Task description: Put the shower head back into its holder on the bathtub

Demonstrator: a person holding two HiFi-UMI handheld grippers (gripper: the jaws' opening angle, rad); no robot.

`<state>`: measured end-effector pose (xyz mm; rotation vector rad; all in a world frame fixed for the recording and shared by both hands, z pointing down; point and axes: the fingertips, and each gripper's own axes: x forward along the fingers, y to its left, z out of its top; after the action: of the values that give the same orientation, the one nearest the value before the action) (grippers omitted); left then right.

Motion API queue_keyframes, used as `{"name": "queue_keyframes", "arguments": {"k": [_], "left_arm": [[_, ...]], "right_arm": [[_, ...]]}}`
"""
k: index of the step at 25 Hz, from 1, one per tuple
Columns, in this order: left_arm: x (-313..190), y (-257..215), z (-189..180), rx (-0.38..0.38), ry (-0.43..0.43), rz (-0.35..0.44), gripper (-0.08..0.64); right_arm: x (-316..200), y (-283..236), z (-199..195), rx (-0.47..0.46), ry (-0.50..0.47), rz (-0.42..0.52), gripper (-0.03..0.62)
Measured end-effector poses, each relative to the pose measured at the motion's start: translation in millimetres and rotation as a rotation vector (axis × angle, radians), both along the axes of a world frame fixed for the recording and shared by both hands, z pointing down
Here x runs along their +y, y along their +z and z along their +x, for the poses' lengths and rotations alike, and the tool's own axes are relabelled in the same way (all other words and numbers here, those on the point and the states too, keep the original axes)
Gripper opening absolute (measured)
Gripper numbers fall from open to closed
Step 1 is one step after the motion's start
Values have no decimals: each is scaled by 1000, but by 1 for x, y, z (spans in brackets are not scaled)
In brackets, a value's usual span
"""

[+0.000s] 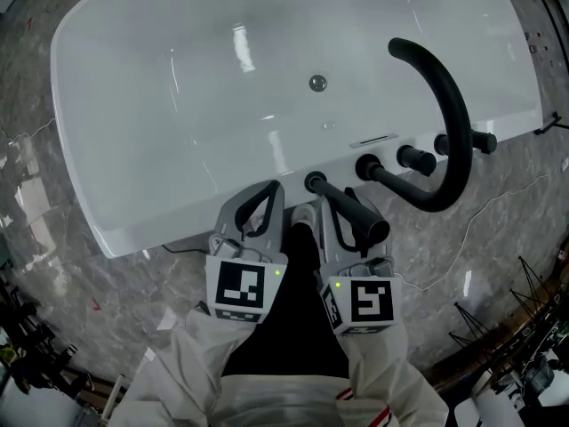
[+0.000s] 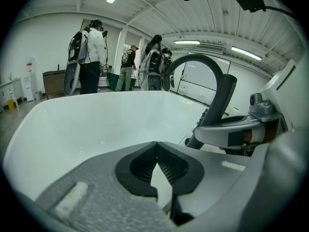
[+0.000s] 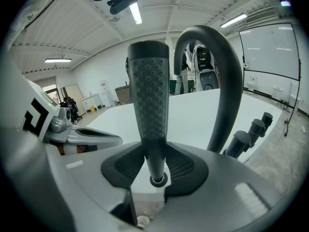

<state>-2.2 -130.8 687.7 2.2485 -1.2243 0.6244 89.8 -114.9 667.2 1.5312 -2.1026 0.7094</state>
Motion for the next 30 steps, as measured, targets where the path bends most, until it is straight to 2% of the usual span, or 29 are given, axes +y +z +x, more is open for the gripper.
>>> {"name": "queue_keyframes", "arguments": {"k": [16,24,30], "left_arm": [[2,16,2,12,6,-37,0],[5,27,3,15,5,-56,0],[5,33,2,22,-8,-68,0]], "right_arm": [[3,25,-5,23,-19,-33,138],[1,31,-12,77,-55,-31,138],[2,35,-20,82,-56,-46,140]]}}
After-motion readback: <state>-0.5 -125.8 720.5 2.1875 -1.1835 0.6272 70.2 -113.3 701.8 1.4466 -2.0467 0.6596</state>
